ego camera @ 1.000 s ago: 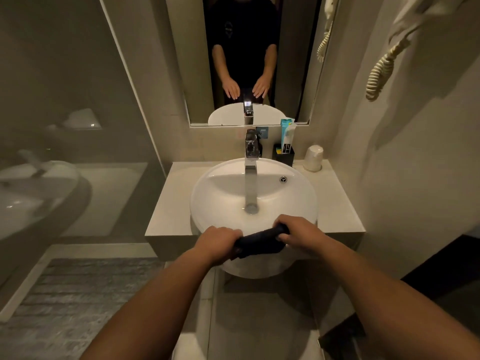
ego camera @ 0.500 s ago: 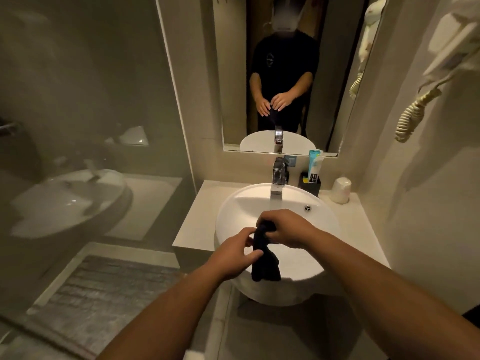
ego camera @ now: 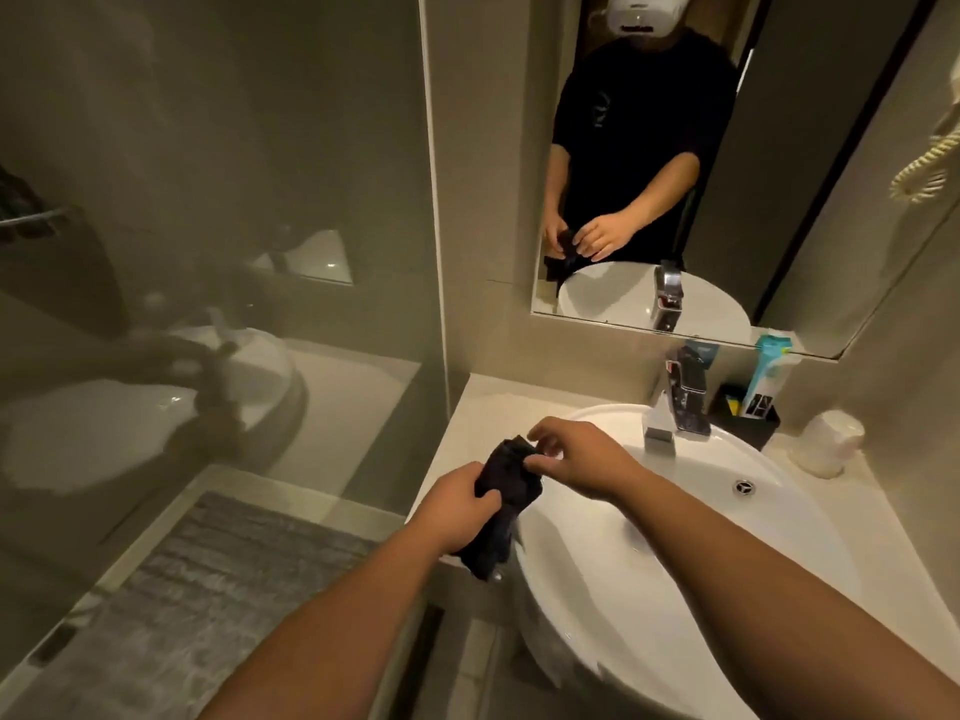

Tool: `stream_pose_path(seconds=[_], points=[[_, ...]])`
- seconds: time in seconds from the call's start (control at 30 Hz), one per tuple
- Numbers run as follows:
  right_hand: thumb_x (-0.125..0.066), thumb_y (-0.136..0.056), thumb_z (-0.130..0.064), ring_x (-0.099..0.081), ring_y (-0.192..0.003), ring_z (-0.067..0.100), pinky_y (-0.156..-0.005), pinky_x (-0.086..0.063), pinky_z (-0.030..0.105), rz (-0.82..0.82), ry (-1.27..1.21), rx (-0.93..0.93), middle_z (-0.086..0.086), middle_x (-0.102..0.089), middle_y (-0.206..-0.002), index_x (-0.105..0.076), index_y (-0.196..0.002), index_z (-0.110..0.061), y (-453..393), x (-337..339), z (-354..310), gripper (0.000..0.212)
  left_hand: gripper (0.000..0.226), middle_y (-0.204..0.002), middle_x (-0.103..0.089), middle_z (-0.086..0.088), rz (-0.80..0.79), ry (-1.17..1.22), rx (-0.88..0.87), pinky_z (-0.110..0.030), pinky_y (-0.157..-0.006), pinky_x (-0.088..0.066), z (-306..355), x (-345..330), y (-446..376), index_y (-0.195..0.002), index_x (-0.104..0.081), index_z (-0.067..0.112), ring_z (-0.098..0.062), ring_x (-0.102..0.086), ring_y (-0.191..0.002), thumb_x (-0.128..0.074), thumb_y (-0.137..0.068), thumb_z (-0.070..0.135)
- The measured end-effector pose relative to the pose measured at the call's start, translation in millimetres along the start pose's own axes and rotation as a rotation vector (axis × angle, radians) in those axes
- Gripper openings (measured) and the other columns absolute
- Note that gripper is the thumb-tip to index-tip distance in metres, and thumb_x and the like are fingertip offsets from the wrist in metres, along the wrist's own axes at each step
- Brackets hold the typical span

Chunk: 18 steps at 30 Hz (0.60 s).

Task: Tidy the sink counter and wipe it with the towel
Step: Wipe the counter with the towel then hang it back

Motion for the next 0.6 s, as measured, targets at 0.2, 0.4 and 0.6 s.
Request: stream_pose_path(seconds=[0.2,0.4,0.6], points=[[-0.054,-0.090,-0.030,-0.054,-0.114,0.032,-0.094,-0.044,0.039,0.154,0.171,-0.298,0.011,-0.060,-0.124,-0.060,-0.119,-0.012,-48,-17,109,0.035,0.019,-0.106,-0.066,-0.010,0.068,0.106,0.204,-0.039,-0.086,-0.050,-74,47,-89,-0.109,-0.057,0.014,-0.027,-0.062,-0.098,-0.052,-0.090,0.014],[-0.065,-0.074,-0.017,-0.054,-0.099,0.033,-0.084,-0.045,0.042,0.187,0.428,-0.345,0.012,-0.057,-0.106,-0.058,-0.103,-0.006,-66,-48,164,0.032,0.021,-0.113,-0.062,-0.021,0.221,-0.141,0.228,-0.037,-0.080,-0.044,-94,79,-181,-0.111,-0.052,0.004,-0.038,-0.058,-0.103,-0.047,-0.095,0.016],[-0.062,-0.081,-0.013,-0.030,-0.140,0.040,-0.114,-0.020,0.052,0.190,0.508,-0.419,0.022,-0.037,-0.149,-0.035,-0.141,0.001,-64,-78,181,0.068,0.024,-0.108,-0.063,-0.023,0.367,-0.313,0.067,-0.040,-0.073,-0.043,-44,82,-278,-0.117,-0.053,0.006,-0.041,-0.059,-0.099,-0.044,-0.096,0.014]])
Point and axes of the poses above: each hand's wrist, its own y-axis away from the middle knuckle, its own x-axis out of the back of the hand, z = x × y, the point moved 9 cm from there along -y, towards the middle knuckle
